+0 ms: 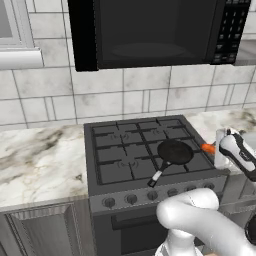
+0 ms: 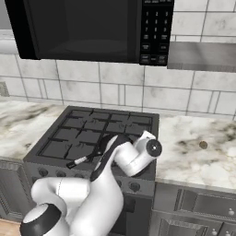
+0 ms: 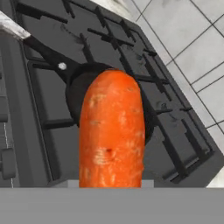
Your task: Put the carrot and garlic in the pan. Then turn on the front right burner and set the heat to medium.
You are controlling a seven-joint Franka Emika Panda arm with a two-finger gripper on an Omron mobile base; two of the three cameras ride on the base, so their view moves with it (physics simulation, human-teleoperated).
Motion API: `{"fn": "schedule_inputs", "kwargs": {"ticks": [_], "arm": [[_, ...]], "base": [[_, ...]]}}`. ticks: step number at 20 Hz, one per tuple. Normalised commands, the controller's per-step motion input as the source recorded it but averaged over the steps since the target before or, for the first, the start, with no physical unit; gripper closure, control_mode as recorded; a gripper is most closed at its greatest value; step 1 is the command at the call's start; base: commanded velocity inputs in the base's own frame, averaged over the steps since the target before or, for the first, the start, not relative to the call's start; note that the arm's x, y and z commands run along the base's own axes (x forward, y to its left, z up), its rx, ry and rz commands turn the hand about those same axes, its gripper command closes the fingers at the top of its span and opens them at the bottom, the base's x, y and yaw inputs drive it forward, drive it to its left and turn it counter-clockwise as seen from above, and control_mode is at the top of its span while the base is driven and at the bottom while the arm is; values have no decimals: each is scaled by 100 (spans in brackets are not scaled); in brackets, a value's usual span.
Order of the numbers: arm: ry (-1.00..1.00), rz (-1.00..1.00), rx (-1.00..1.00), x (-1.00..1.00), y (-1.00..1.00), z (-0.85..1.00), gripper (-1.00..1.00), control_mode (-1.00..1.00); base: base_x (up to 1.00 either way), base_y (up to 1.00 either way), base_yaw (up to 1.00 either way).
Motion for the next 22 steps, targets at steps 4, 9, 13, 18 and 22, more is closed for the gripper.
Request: {"fn": "schedule_inputs", "kwargs": {"ticks": [4, 9, 13, 18, 22], "arm": [[16, 0, -5, 20, 49, 0, 100, -100], [10, 0, -3, 24, 42, 0, 100, -100], [2, 0, -2, 37, 40, -5, 100, -100], [4, 0, 0, 46, 35, -10, 100, -100], [9, 0, 0, 47, 28, -15, 100, -100]], "base": [[0, 0, 0], [0, 0, 0], [0, 0, 0], [0, 0, 0], [0, 0, 0]]}}
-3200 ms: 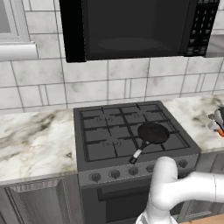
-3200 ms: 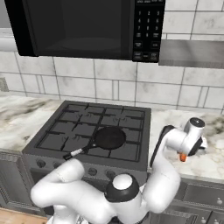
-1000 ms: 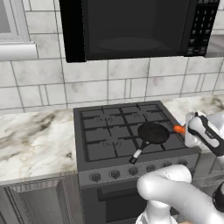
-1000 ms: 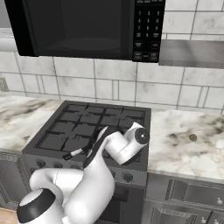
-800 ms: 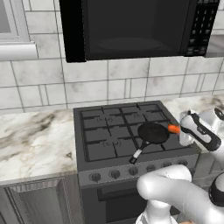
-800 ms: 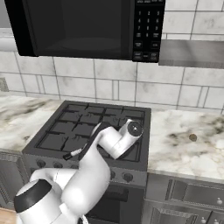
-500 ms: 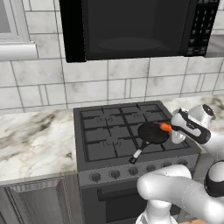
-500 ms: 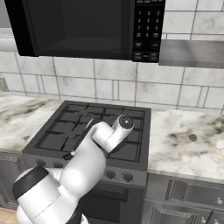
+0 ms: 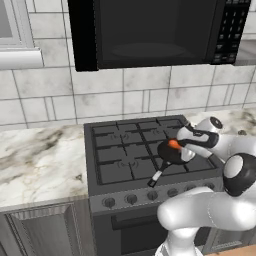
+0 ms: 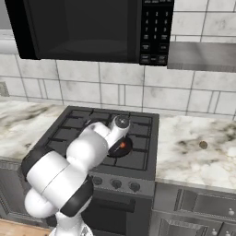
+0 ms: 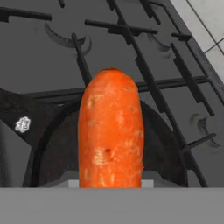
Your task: Put the carrot and garlic in the pan. Then turn on the front right burner and set the heat to medium.
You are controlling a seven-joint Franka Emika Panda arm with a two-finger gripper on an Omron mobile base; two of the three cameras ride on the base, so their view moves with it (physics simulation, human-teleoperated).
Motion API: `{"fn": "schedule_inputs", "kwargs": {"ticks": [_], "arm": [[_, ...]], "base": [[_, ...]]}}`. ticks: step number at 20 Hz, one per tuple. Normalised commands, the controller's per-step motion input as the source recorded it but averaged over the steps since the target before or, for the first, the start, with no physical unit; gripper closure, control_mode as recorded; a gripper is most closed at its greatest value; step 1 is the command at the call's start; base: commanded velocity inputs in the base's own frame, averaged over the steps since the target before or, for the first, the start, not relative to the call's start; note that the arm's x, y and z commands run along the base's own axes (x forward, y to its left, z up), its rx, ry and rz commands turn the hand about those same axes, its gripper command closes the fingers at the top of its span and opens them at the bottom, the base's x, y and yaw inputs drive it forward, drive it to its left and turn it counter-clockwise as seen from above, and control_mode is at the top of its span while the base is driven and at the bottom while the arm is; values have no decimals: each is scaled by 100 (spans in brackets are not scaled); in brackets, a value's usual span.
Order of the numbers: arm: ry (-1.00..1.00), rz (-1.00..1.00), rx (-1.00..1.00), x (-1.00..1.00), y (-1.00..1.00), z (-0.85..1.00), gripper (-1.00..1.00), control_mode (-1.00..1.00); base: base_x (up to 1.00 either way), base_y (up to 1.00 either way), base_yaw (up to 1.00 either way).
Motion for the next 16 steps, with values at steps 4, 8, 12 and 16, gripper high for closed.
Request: {"fn": "schedule_inputs", "kwargs": {"ticks": [4, 8, 12, 16], "arm": [[13, 0, -1, 49, 14, -21, 100, -100], [12, 0, 0, 43, 0, -28, 100, -100], [10, 0, 0, 36, 0, -27, 100, -100], [5, 0, 0, 24, 0, -29, 100, -100]], "base": [[0, 0, 0], [0, 0, 0], [0, 0, 0], [0, 0, 0]]}}
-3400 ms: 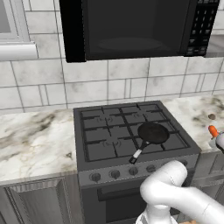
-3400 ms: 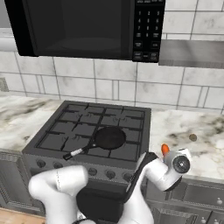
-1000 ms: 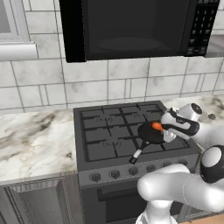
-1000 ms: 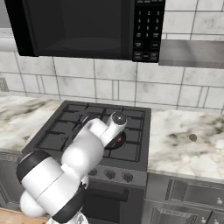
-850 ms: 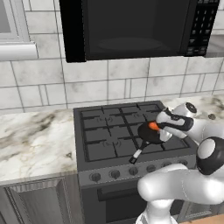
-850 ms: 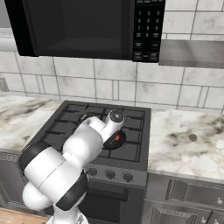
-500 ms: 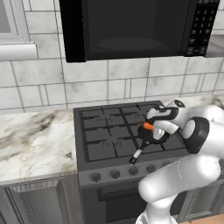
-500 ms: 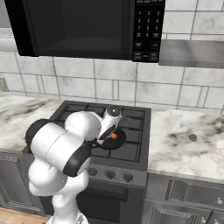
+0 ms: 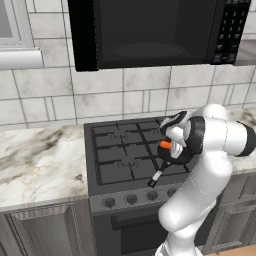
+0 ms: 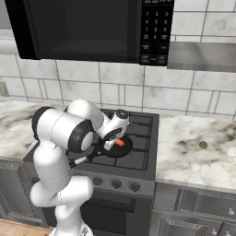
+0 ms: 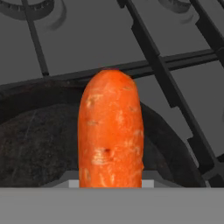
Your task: Put the carrot and garlic in the pan. Then turn on the front right burner and set the heat to medium.
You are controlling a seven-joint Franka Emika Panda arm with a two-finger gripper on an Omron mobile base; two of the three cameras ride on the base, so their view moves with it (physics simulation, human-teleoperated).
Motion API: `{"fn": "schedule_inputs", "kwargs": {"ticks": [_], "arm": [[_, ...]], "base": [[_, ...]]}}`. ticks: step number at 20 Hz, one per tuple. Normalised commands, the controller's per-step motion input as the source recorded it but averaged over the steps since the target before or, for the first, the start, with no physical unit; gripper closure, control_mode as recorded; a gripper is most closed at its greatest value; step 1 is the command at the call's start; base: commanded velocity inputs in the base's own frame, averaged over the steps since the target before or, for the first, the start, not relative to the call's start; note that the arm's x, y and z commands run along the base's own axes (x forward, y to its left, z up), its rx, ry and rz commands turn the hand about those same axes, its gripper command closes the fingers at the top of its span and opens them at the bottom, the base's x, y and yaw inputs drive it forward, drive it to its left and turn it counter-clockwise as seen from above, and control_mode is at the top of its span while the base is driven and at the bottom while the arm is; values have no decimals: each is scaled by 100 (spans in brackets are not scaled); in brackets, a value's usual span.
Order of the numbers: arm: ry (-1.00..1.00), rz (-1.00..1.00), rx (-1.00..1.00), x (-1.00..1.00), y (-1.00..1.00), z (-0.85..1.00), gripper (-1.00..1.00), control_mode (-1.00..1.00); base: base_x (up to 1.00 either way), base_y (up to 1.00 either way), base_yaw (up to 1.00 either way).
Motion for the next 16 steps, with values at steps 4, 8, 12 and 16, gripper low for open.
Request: {"fn": "schedule_inputs", "kwargs": {"ticks": [4, 8, 12, 16], "arm": [[2, 0, 0, 13, 0, -30, 100, -100], [1, 0, 0, 6, -3, -28, 100, -100], [2, 0, 0, 2, -2, -23, 100, -100], [1, 0, 0, -5, 0, -3, -100, -100]], "base": [[0, 0, 0], [0, 0, 0], [0, 0, 0], [0, 0, 0]]}}
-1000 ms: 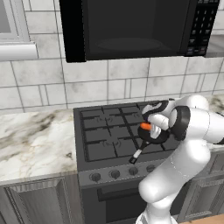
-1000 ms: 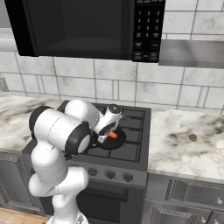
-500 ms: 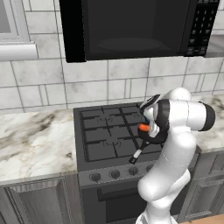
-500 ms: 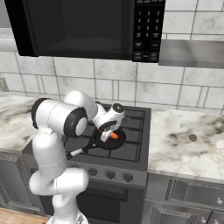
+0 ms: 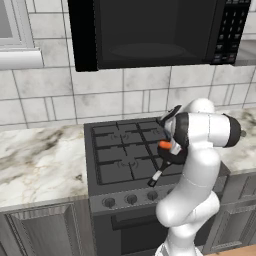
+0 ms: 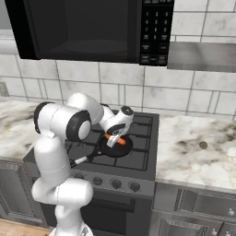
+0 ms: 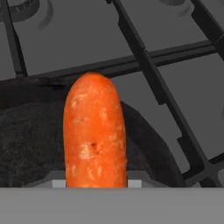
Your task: Put the carrot and garlic in the pan. Then turn on the front right burner and set the heat to medium.
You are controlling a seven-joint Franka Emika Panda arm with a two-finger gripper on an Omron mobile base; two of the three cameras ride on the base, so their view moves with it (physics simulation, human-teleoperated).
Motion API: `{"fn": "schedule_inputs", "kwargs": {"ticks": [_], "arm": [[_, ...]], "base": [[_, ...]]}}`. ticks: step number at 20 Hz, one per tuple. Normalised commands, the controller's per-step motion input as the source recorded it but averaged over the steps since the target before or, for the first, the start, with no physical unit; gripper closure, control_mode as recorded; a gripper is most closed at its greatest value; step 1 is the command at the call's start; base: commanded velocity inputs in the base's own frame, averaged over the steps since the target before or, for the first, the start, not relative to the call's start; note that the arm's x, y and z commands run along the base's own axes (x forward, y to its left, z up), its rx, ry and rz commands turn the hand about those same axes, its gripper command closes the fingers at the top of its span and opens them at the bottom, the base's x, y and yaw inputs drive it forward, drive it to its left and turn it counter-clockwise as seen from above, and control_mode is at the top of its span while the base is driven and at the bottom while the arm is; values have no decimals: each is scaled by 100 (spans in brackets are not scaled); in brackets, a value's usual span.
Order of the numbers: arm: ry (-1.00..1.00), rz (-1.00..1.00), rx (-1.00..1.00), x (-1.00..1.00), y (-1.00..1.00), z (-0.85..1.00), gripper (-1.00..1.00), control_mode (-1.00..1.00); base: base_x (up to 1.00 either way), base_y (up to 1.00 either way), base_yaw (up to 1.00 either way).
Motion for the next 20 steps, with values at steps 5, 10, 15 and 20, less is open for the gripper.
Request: {"fn": "schedule_inputs", "kwargs": {"ticks": [5, 10, 15, 20], "arm": [[-7, 0, 0, -50, -16, 7, -100, -100], [-17, 0, 0, -68, -18, 39, -100, -100], [-29, 0, 0, -50, 0, 89, -100, -100], [-22, 0, 0, -44, 0, 91, -100, -100]], "base": [[0, 0, 0], [0, 0, 0], [0, 0, 0], [0, 0, 0]]}}
